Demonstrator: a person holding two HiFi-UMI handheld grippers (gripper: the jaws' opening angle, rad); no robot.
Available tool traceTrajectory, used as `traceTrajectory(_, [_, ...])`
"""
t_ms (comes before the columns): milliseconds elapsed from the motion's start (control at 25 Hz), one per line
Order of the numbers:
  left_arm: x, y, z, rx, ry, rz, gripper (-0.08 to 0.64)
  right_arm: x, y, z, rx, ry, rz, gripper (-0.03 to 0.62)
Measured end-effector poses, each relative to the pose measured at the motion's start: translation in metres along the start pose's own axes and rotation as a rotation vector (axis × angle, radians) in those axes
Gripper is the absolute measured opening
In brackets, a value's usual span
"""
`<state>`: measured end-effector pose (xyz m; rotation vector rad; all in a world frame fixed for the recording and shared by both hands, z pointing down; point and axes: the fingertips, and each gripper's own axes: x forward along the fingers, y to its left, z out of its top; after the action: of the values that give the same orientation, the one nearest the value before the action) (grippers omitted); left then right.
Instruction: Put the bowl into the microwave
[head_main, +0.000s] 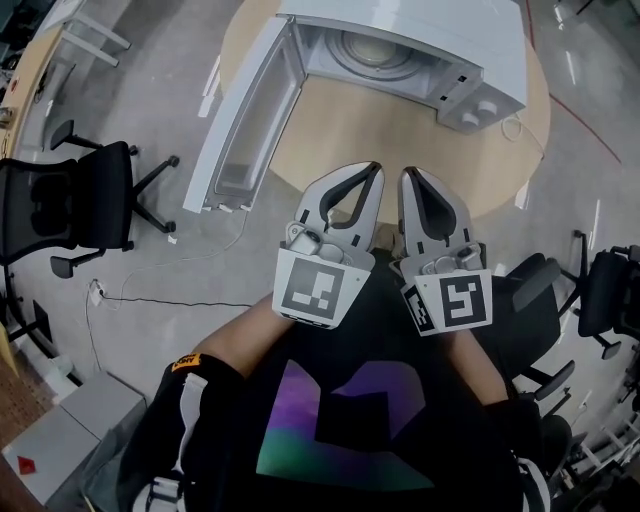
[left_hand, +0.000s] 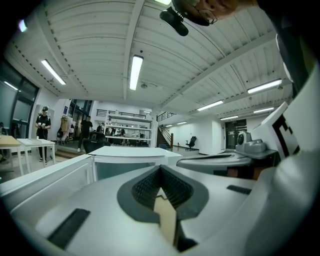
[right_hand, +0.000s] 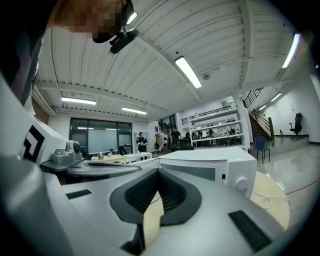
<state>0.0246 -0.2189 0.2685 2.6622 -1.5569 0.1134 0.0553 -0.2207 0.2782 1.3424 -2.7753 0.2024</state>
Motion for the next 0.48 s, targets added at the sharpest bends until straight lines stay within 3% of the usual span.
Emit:
traceTrajectory(240, [-0.041,0.001,0.0,-0.001,-0.017,-0.014,0.044,-0.018,0.037,-0.001,-0.01,-0.017,-0.029,0.017])
traceTrajectory(480, [-0.085,0.004,-0.021,-0.053,0.044,-0.022,0.044,-0.035,0.075,-0.015,-0.002,-0.003,-0.069,0.017])
